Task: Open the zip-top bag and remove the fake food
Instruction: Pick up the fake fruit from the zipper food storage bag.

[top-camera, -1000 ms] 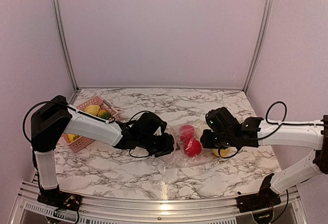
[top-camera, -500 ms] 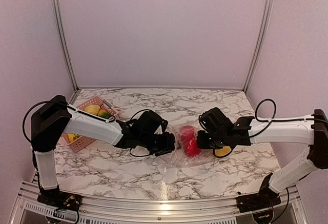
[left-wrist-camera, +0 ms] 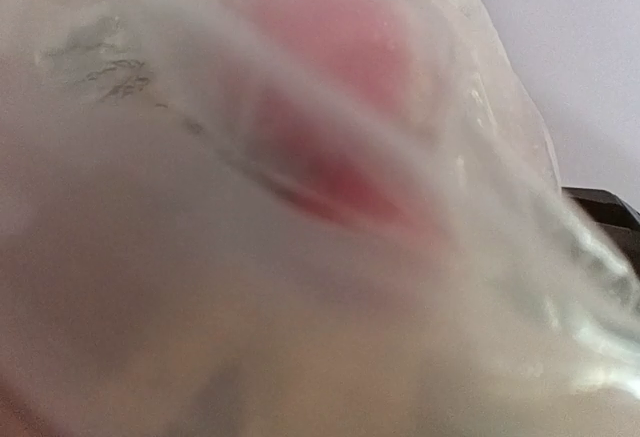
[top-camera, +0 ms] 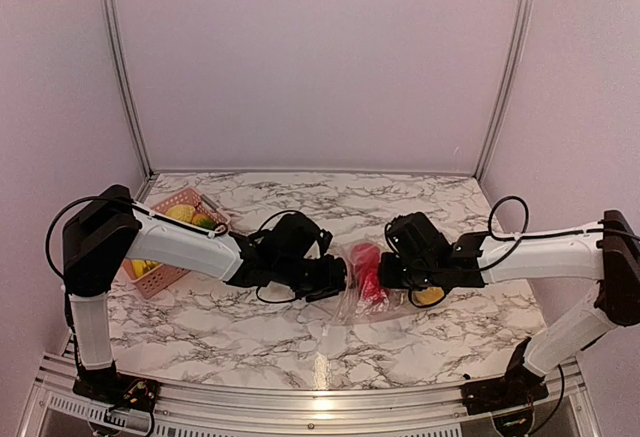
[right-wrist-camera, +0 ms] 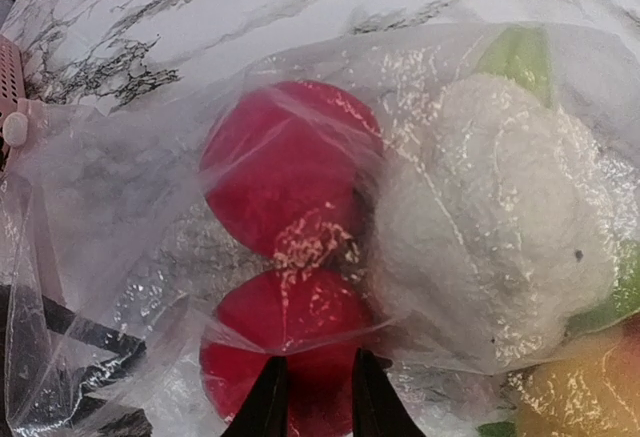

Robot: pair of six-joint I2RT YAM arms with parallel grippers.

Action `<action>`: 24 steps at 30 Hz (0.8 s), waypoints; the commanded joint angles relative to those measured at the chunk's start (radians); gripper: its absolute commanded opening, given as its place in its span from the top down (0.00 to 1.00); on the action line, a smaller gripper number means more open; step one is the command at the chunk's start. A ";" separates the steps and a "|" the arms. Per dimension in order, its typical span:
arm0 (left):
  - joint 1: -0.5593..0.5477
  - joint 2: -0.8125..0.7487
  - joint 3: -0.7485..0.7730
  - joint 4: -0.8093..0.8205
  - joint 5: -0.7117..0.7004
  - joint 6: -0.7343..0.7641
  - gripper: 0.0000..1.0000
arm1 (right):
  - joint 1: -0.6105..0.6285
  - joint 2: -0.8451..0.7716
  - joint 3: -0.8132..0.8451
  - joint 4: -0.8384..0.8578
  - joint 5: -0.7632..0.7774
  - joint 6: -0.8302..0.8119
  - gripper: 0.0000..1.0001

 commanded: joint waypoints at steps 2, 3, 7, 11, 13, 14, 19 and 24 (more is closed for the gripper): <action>-0.006 0.024 0.022 0.001 0.011 0.027 0.40 | -0.003 -0.021 -0.019 -0.085 0.020 0.025 0.82; -0.006 0.024 0.021 0.001 0.012 0.027 0.40 | -0.003 -0.028 -0.019 -0.101 0.027 0.037 0.84; -0.006 0.019 0.013 0.001 0.010 0.028 0.40 | -0.005 -0.078 -0.035 -0.138 0.075 0.085 0.90; -0.006 0.018 0.009 0.005 0.013 0.028 0.40 | -0.005 -0.098 -0.061 -0.118 0.093 0.096 0.91; -0.006 0.019 0.008 0.005 0.013 0.029 0.40 | -0.005 -0.073 -0.062 -0.103 0.081 0.089 0.92; -0.006 0.019 0.010 0.005 0.016 0.030 0.40 | -0.005 -0.059 -0.060 -0.093 0.071 0.085 0.92; -0.006 0.016 0.010 0.002 0.014 0.031 0.40 | -0.005 -0.016 -0.064 -0.031 0.023 0.068 0.92; -0.008 0.017 0.007 -0.002 0.014 0.032 0.40 | -0.005 0.017 -0.065 -0.001 -0.010 0.036 0.81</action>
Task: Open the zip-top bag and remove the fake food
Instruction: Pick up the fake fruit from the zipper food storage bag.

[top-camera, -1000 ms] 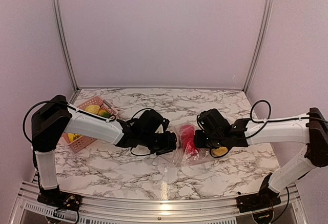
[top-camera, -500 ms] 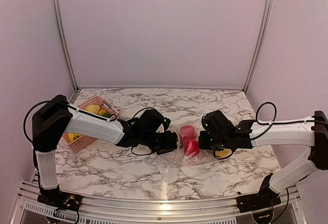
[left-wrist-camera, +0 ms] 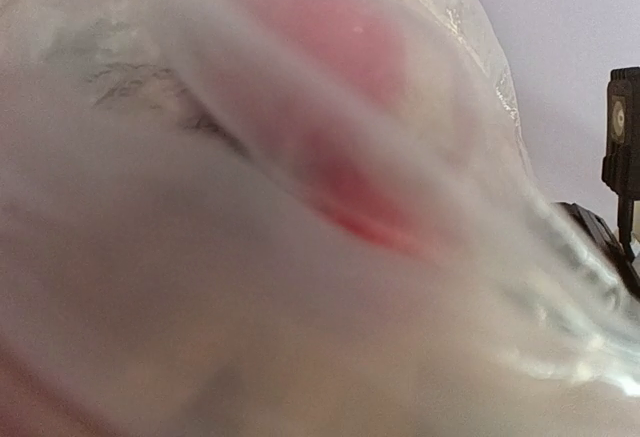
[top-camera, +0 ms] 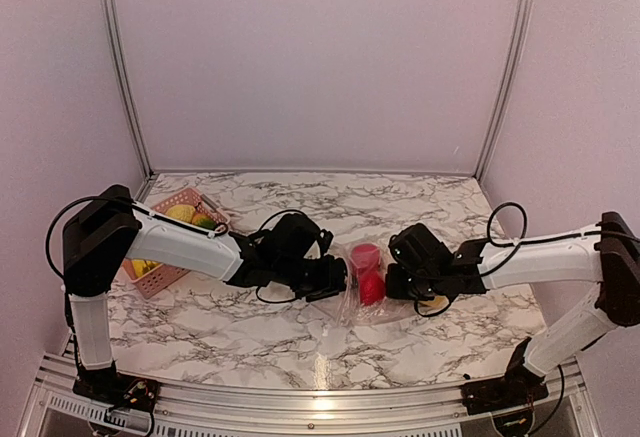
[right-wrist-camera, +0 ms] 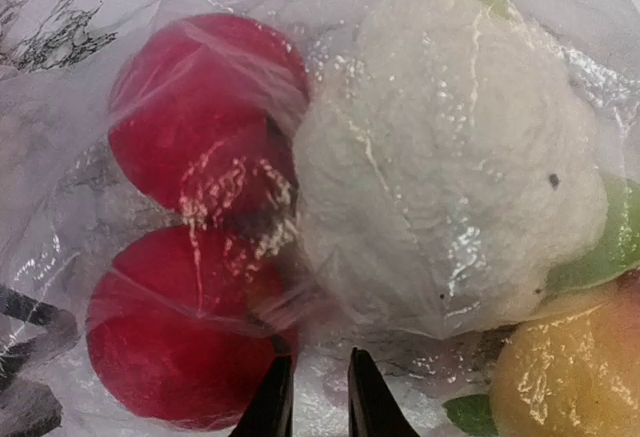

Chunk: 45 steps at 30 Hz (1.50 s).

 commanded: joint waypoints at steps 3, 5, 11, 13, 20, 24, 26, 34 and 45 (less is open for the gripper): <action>-0.006 0.016 0.006 -0.003 0.004 0.016 0.40 | -0.005 0.047 -0.008 0.054 -0.051 -0.036 0.73; -0.007 0.017 0.008 -0.007 0.001 0.018 0.39 | -0.005 0.054 -0.012 0.063 -0.060 -0.040 0.68; -0.007 0.023 0.050 -0.098 -0.053 0.060 0.33 | -0.003 0.066 -0.003 0.063 -0.067 -0.048 0.56; -0.006 0.024 0.064 -0.117 -0.073 0.080 0.31 | -0.003 0.059 0.001 0.053 -0.062 -0.045 0.52; -0.008 0.047 0.103 -0.169 -0.087 0.099 0.28 | -0.003 -0.028 0.007 -0.013 -0.005 -0.014 0.52; -0.008 0.055 0.117 -0.172 -0.082 0.107 0.28 | -0.003 -0.065 0.017 -0.038 0.018 -0.016 0.54; -0.009 0.062 0.125 -0.174 -0.078 0.109 0.28 | -0.003 -0.057 0.028 -0.042 0.018 -0.022 0.55; -0.015 0.071 0.129 -0.167 -0.069 0.102 0.28 | 0.000 0.044 0.064 0.012 -0.039 -0.051 0.64; -0.017 0.071 0.139 -0.189 -0.092 0.111 0.28 | 0.015 0.116 0.076 0.069 -0.089 -0.080 0.49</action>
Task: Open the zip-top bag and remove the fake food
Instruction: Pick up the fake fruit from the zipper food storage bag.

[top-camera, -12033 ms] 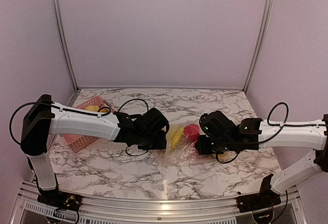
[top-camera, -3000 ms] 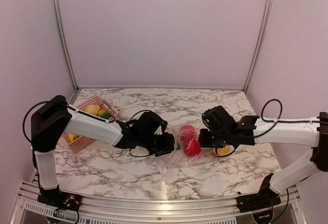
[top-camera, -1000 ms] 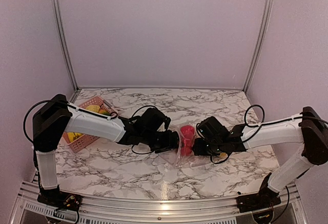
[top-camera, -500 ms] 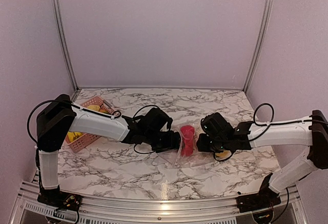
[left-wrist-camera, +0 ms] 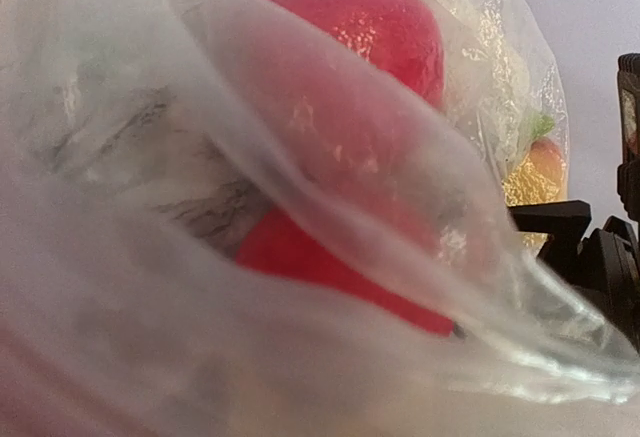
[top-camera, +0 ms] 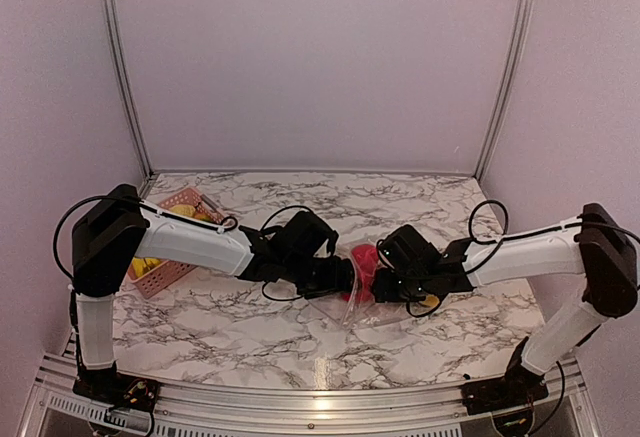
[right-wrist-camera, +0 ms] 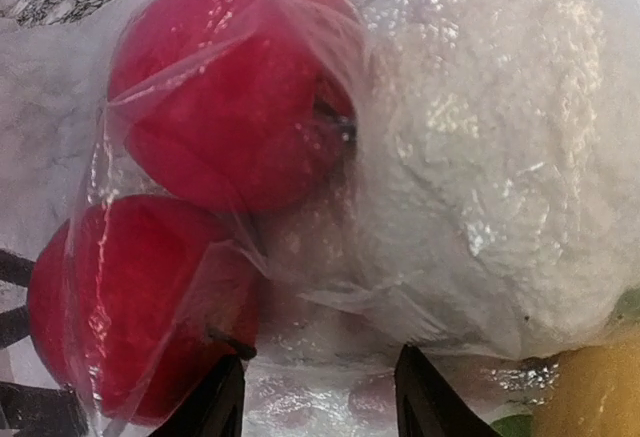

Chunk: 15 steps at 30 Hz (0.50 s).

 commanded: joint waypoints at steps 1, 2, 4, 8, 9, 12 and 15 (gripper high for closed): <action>-0.007 0.022 0.033 -0.041 -0.025 0.024 0.28 | 0.009 0.023 0.039 0.042 -0.034 -0.018 0.47; -0.007 0.025 0.039 -0.052 -0.031 0.028 0.28 | 0.009 0.028 0.039 0.045 -0.041 -0.019 0.46; -0.007 0.028 0.055 -0.078 -0.047 0.039 0.27 | 0.009 0.036 0.040 0.054 -0.050 -0.020 0.44; -0.007 0.033 0.086 -0.141 -0.092 0.059 0.24 | 0.013 0.050 0.043 0.062 -0.063 -0.027 0.39; -0.007 0.034 0.095 -0.159 -0.108 0.063 0.24 | 0.014 0.050 0.043 0.064 -0.064 -0.027 0.38; -0.007 0.044 0.129 -0.219 -0.145 0.080 0.23 | 0.017 0.051 0.043 0.068 -0.067 -0.030 0.35; -0.012 0.052 0.156 -0.264 -0.174 0.093 0.20 | 0.019 0.053 0.044 0.073 -0.073 -0.037 0.32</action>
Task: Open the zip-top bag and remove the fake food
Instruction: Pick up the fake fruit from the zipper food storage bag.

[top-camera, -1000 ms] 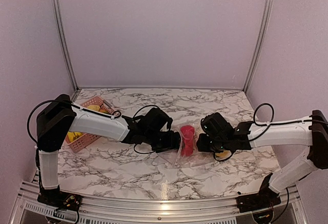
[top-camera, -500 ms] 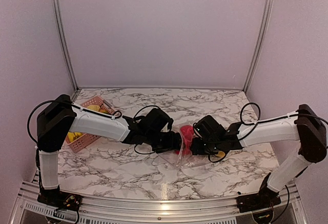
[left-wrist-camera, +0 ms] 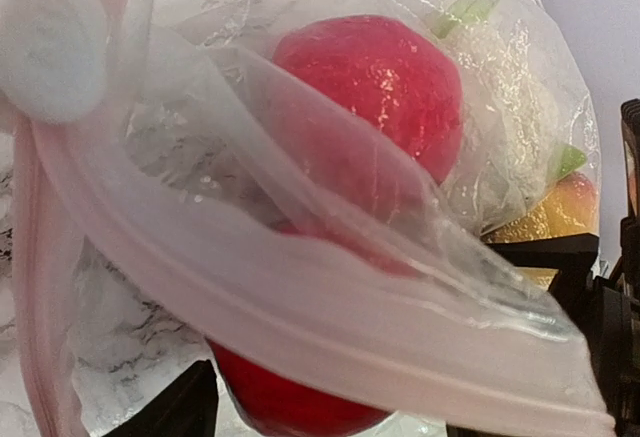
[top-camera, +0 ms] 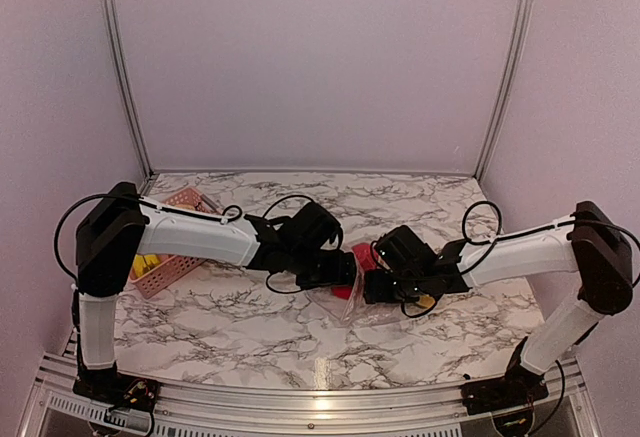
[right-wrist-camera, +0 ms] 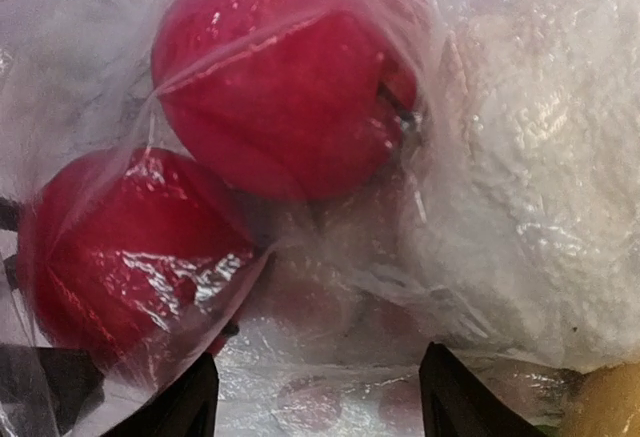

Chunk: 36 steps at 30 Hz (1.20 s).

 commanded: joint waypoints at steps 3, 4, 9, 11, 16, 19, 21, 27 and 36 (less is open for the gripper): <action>-0.013 0.038 0.057 -0.124 -0.100 0.045 0.18 | 0.017 0.019 0.035 0.028 -0.027 -0.019 0.29; -0.014 0.041 0.061 -0.132 -0.106 0.046 0.17 | 0.017 0.020 0.036 0.028 -0.027 -0.019 0.28; -0.014 0.051 0.067 -0.136 -0.118 0.051 0.12 | 0.017 0.014 0.031 0.018 -0.009 -0.001 0.27; -0.014 0.057 0.074 -0.136 -0.117 0.054 0.12 | 0.017 0.003 0.028 0.000 0.007 0.008 0.26; -0.014 0.071 0.100 -0.147 -0.136 0.053 0.16 | 0.017 -0.042 0.016 -0.025 0.036 0.020 0.28; -0.014 0.076 0.117 -0.155 -0.151 0.060 0.21 | 0.017 -0.063 0.015 -0.044 0.048 0.022 0.28; -0.014 0.081 0.135 -0.171 -0.160 0.068 0.26 | 0.017 -0.075 0.011 -0.051 0.054 0.023 0.28; -0.014 0.059 0.122 -0.180 -0.180 0.079 0.40 | 0.015 -0.104 0.011 -0.070 0.069 0.024 0.28; -0.015 -0.043 0.043 -0.154 -0.185 0.078 0.43 | 0.007 -0.121 0.000 -0.079 0.072 0.022 0.28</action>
